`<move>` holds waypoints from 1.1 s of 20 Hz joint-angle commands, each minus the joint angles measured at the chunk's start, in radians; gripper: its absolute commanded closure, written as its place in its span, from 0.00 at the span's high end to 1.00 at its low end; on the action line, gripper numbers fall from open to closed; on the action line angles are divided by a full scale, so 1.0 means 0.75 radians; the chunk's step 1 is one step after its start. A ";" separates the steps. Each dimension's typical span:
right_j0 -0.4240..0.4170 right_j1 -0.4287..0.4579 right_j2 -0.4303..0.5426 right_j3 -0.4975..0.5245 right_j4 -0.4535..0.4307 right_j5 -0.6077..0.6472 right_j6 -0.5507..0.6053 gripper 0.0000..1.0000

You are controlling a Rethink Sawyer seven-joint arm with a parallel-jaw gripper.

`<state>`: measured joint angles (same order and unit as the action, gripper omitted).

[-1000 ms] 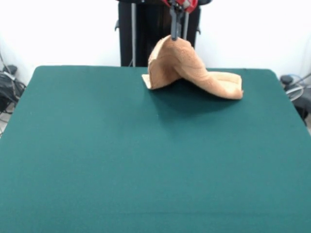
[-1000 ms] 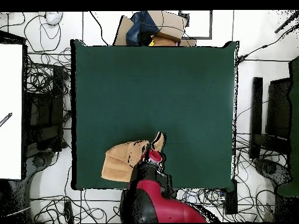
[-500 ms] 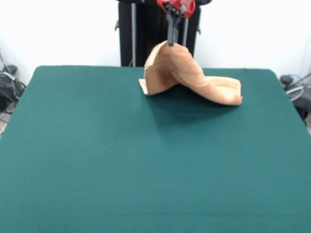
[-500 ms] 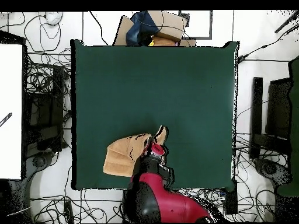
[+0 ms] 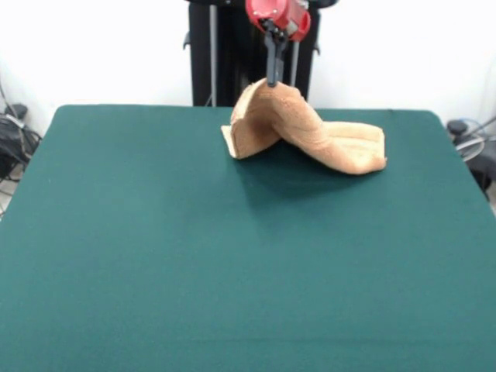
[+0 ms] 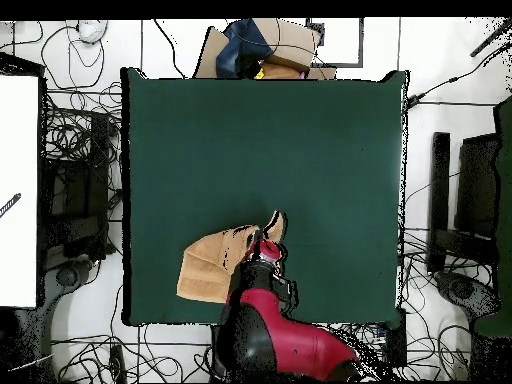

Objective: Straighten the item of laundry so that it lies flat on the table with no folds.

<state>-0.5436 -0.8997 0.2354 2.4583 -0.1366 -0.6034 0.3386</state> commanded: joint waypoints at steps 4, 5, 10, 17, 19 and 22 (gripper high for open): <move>0.077 0.108 -0.010 -0.154 0.068 -0.082 0.497 0.00; 0.079 0.122 -0.013 -0.161 0.066 -0.094 0.499 0.00; 0.092 0.161 0.005 -0.189 0.064 -0.155 0.532 0.00; 0.092 0.227 0.021 -0.238 0.042 -0.211 0.540 0.00; 0.091 0.242 0.027 -0.250 0.039 -0.230 0.546 0.00; 0.092 0.254 0.033 -0.263 0.041 -0.256 0.550 0.00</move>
<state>-0.4960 -0.7590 0.2342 2.3768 -0.1364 -0.7301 0.3398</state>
